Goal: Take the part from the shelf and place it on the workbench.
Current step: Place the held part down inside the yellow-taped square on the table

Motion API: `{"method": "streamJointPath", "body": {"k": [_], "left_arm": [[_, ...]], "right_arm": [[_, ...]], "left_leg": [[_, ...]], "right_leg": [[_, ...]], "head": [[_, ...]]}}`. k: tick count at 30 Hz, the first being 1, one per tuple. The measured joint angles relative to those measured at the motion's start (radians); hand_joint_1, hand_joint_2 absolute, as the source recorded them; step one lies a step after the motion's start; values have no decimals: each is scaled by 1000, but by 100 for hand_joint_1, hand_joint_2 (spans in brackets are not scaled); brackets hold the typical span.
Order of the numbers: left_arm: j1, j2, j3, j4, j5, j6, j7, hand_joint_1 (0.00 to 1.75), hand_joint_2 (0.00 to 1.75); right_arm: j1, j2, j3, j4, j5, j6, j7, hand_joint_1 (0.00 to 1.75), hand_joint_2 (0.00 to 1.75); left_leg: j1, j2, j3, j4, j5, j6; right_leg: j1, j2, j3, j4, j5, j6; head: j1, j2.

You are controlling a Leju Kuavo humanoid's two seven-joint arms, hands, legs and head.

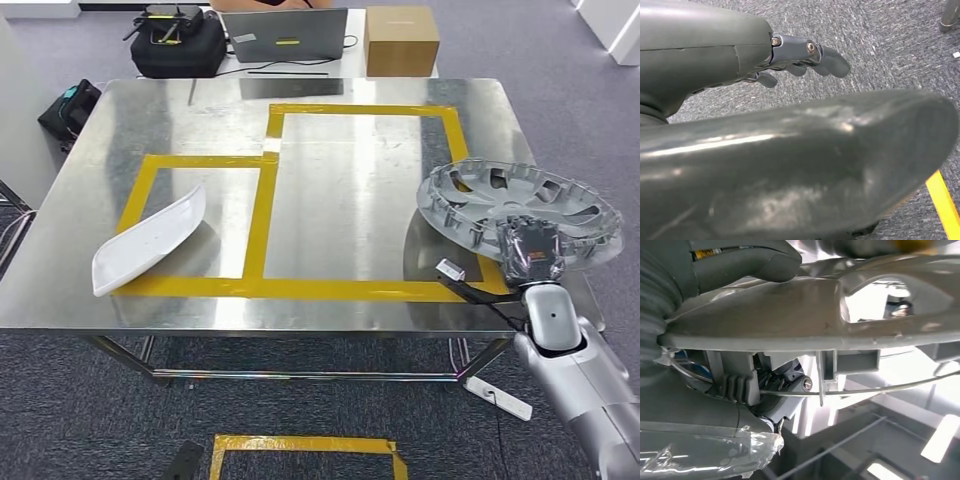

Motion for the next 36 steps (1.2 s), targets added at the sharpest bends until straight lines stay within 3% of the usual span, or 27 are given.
{"method": "streamJointPath", "body": {"k": [7, 12, 24, 36], "left_arm": [[0, 0, -8, 0, -7, 2, 3, 0, 0], [-13, -1, -37, 0, -35, 4, 14, 0, 0], [-19, -2, -60, 0, -51, 4, 26, 0, 0], [-17, -3, -71, 0, -54, -2, 29, 0, 0]], "right_arm": [[-32, 17, 53, 7, 0, 25, -36, 175, 175], [-113, 108, 179, 14, 0, 40, -120, 175, 175], [-165, 216, 255, 14, -2, 43, -150, 175, 175], [-183, 244, 294, 14, -3, 52, -158, 175, 175]], "left_leg": [[0, 0, 0, 0, 0, 0], [3, 0, 1, -1, 3, -2], [4, -1, 2, -1, 4, -4], [4, -2, 2, -1, 5, -5]], "right_leg": [[0, 0, 0, 0, 0, 0], [2, 1, 0, 0, 2, -3], [3, -1, 1, 1, 3, -4], [4, -1, 1, 1, 3, -4]], "head": [[0, 0], [0, 0], [0, 0], [0, 0]]}}
